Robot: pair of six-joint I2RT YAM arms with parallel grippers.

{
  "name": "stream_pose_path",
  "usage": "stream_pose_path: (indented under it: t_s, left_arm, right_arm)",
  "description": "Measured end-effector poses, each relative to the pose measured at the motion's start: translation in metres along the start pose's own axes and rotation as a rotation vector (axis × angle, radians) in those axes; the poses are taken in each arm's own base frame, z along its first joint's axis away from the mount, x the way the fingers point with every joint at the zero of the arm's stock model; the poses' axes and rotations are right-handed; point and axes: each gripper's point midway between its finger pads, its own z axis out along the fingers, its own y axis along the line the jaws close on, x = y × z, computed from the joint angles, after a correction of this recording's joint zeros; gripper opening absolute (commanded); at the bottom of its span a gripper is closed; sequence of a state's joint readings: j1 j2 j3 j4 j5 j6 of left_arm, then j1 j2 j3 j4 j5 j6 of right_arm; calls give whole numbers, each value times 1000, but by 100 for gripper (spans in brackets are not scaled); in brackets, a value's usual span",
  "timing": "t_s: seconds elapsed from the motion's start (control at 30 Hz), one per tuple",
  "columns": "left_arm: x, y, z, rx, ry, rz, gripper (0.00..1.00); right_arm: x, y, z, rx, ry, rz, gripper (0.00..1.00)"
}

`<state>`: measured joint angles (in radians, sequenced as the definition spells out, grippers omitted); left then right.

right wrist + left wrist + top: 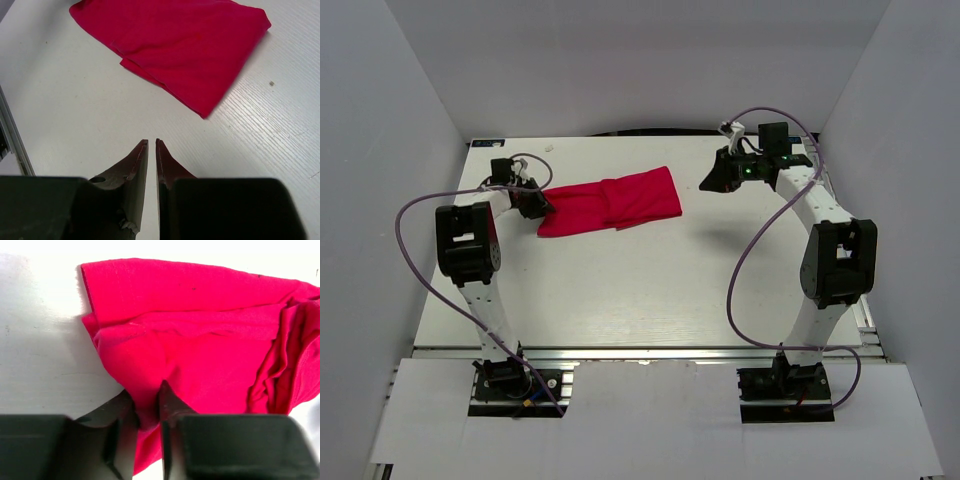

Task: Fold and stack the t-shirts
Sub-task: Grab one side of the 2/3 rectangular tshirt with left arm

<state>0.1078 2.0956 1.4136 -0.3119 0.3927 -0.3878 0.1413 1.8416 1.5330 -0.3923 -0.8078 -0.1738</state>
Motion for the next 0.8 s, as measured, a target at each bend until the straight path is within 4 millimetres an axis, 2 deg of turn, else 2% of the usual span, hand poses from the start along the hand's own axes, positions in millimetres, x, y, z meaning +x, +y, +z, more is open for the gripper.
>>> stream_pose_path:
  t_s: [0.03, 0.27, 0.47, 0.6, 0.8]
  left_arm:
    - [0, 0, 0, -1, 1, -1, 22]
    - [1, -1, -1, -6, 8, -19, 0]
    - [-5, -16, -8, 22, 7, -63, 0]
    - [-20, -47, -25, 89, -19, -92, 0]
    - [-34, -110, -49, 215, -47, -103, 0]
  right_arm:
    - [0, 0, 0, 0, 0, 2, 18]
    - [4, -2, -1, -3, 1, 15, 18]
    - [12, -4, 0, -2, 9, 31, 18]
    - [17, -6, -1, -1, 12, 41, 18]
    - [17, -11, -4, 7, 3, 45, 17]
